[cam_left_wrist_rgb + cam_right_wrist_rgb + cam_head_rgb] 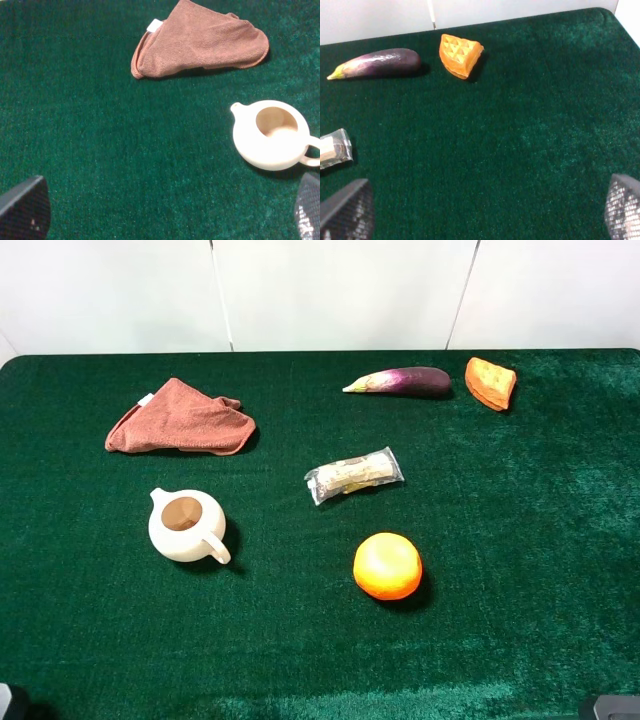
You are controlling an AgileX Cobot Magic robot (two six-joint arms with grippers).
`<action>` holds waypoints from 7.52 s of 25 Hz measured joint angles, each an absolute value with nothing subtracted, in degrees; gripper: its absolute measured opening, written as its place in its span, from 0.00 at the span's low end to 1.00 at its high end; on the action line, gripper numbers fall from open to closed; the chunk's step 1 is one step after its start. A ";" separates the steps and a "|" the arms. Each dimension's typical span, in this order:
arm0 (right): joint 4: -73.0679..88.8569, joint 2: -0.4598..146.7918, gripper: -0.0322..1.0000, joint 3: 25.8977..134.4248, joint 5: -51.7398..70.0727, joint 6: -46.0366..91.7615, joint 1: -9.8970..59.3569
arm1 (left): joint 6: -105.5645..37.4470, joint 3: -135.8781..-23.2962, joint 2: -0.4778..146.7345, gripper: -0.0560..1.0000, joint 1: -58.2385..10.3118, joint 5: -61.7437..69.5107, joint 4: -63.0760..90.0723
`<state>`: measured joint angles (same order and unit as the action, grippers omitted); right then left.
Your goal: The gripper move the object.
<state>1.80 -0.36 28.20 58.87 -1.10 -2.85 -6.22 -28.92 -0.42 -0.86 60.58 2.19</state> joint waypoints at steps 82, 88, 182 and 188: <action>1.65 -0.36 0.70 28.20 58.87 -1.10 -2.85 | 13.84 -38.94 61.39 0.99 -16.70 54.52 2.38; 1.65 -0.36 0.70 28.20 58.87 -1.10 -2.85 | 17.11 -38.94 67.21 0.99 -20.86 50.70 1.88; 1.58 -0.36 0.70 28.16 58.87 -1.10 -2.85 | 37.59 -48.58 106.69 0.38 -30.53 30.85 -6.47; 1.58 -0.36 0.70 28.16 58.87 -1.10 -2.85 | 37.59 -48.93 106.69 0.38 -30.53 31.76 -6.47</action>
<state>1.58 -0.36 28.16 58.87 -1.10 -2.85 37.59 -48.93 106.69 -30.53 31.76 -6.47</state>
